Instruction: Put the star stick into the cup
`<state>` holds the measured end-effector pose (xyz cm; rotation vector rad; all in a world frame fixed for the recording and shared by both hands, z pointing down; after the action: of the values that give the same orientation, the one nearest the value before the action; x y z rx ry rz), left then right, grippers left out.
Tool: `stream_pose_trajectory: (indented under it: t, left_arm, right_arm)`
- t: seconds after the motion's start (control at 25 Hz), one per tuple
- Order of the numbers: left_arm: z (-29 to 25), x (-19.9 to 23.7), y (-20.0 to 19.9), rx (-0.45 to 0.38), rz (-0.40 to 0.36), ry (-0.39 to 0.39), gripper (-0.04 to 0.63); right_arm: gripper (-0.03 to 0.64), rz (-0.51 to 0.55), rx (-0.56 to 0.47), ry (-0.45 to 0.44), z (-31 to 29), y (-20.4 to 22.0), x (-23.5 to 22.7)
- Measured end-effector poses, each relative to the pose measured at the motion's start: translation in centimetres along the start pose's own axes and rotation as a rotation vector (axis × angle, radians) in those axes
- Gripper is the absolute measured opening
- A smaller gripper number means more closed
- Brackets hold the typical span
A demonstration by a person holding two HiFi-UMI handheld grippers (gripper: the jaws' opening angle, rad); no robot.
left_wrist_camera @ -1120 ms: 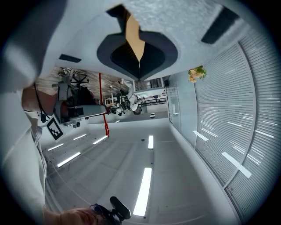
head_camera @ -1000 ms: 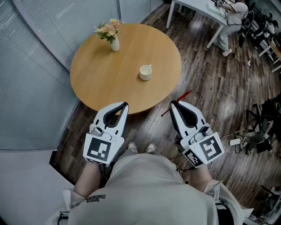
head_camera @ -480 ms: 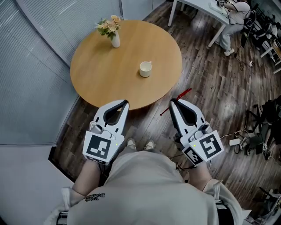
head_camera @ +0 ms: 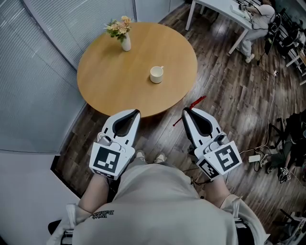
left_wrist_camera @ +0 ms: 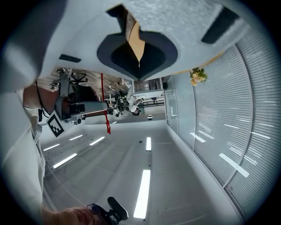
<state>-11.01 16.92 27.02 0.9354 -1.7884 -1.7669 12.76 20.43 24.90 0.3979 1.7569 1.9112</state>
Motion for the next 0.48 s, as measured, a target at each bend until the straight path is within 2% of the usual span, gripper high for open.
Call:
stream_pose_trajectory:
  t: [0.32, 0.48]
  left_arm:
    - [-1.0, -2.5, -0.2, -0.006, -0.018, -0.013, 0.021]
    - [-1.4, -3.8, -0.6, -0.006, 0.004, -0.01, 0.021]
  right_arm:
    - [0.029, -0.004, -0.011, -0.019, 2.0, -0.2, -1.6]
    - [0.031, -0.011, -0.017, -0.023, 2.7, -0.1, -2.1]
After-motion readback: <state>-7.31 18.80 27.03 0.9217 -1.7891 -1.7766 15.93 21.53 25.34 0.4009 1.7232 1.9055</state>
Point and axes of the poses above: the fingertips, and each gripper's own axes: z backward along the fingers, x to its left, y out of its underside, the point moved 9 cm from there along z, backward along the fingers, and after that the axes turned 7 degrees about -x, right-handed, at the moved point
